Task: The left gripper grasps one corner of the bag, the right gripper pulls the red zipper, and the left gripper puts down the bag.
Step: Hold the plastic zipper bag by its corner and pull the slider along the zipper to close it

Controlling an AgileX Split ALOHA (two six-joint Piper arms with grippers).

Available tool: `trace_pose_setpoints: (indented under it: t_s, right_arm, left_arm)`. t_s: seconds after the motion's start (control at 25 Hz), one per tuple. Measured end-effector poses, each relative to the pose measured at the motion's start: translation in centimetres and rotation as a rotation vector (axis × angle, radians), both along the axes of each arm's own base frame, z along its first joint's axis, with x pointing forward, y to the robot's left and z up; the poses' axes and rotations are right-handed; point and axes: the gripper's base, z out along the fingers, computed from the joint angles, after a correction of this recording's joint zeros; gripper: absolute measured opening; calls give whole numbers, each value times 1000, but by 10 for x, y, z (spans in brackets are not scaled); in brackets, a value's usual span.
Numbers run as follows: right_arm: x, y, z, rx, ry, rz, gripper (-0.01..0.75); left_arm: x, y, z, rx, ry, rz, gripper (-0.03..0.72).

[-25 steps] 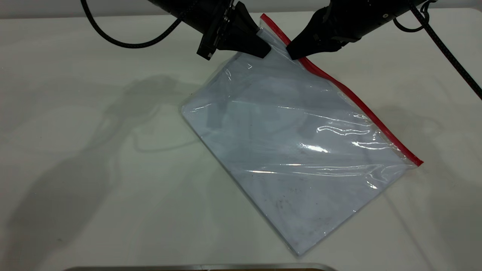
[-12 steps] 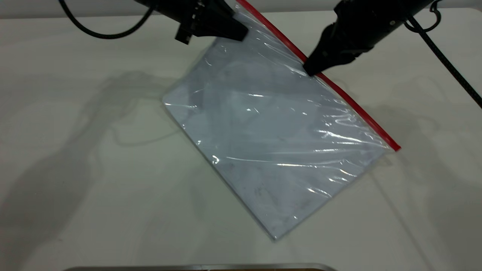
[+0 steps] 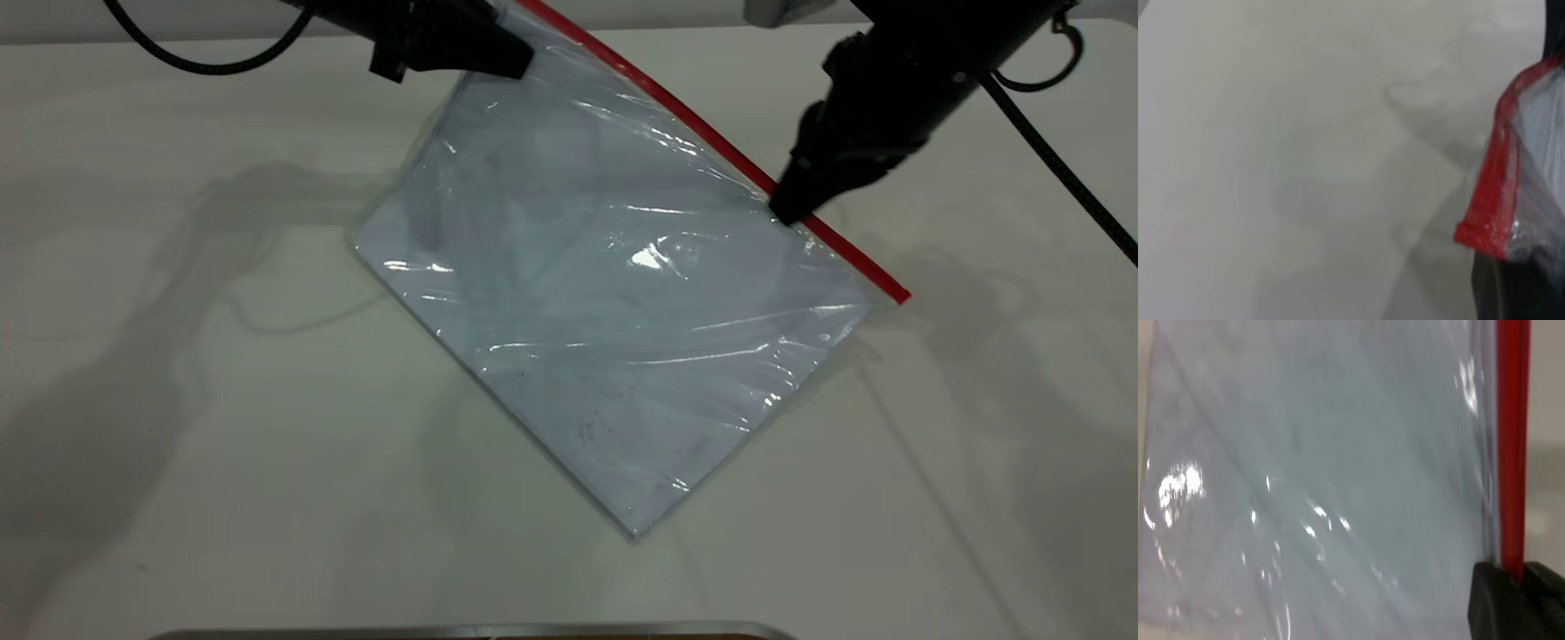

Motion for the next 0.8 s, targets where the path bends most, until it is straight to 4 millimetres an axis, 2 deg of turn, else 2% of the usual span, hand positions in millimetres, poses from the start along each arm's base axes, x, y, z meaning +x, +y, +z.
trace_pose_setpoints:
  t_s: [0.36, 0.6, 0.68, 0.8]
  right_arm:
    - [-17, -27, -5, -115, 268, -89, 56]
    - [-17, -30, -6, -153, 285, -160, 70]
    - [-15, -32, -6, -169, 267, -162, 91]
    - [-14, -35, -7, -186, 241, -163, 172]
  left_arm:
    - [-1, 4, -2, 30, -1, -13, 53]
    - [-2, 1, -2, 26, 3, -27, 53]
    - [-1, 1, -3, 38, -5, -16, 60]
    - [4, 4, -5, 75, -16, 42, 89]
